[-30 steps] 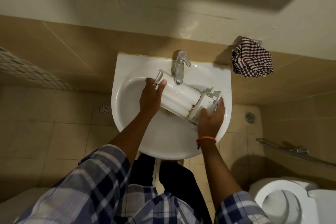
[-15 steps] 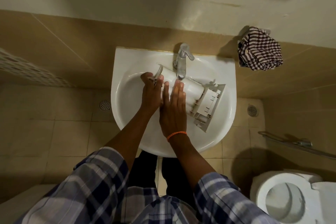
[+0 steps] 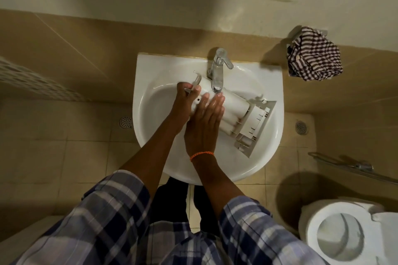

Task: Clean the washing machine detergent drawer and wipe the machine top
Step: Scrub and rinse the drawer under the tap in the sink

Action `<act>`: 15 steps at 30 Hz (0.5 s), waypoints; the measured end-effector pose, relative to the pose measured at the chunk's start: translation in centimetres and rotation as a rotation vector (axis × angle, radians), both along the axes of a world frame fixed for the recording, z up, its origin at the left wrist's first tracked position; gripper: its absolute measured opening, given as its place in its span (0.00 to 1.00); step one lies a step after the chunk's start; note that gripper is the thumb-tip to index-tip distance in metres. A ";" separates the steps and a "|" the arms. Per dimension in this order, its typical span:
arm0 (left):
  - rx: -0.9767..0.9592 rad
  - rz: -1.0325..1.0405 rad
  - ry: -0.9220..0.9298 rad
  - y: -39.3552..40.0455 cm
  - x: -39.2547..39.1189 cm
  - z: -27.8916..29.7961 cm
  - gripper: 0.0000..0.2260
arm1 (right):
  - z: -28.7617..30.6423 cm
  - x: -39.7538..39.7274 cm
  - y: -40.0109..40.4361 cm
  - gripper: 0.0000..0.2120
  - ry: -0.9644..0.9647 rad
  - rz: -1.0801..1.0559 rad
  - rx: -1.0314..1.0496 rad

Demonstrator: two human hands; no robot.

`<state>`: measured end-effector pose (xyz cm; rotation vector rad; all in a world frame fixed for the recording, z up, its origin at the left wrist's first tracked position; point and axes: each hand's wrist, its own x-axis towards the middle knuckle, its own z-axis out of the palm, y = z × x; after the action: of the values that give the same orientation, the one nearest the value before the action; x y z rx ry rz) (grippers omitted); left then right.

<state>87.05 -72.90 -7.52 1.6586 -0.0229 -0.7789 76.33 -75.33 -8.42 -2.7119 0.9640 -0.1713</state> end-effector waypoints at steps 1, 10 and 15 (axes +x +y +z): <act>0.008 -0.009 0.010 0.1 0.0 0.0 0.11 | 0.0 0.0 0.0 0.31 0.000 0.024 0.008; 0.008 0.043 -0.055 -0.2 -0.6 -0.9 0.14 | 0.1 -4.2 -1.5 0.38 -0.035 -0.152 -0.027; 0.024 0.023 -0.122 -0.4 -0.8 -0.8 0.15 | 0.8 0.2 -0.1 0.31 0.003 -0.026 0.013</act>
<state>86.29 -73.31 -8.28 1.7250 -0.0809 -0.6622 76.51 -75.46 -7.64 -2.6902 0.9976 -0.1651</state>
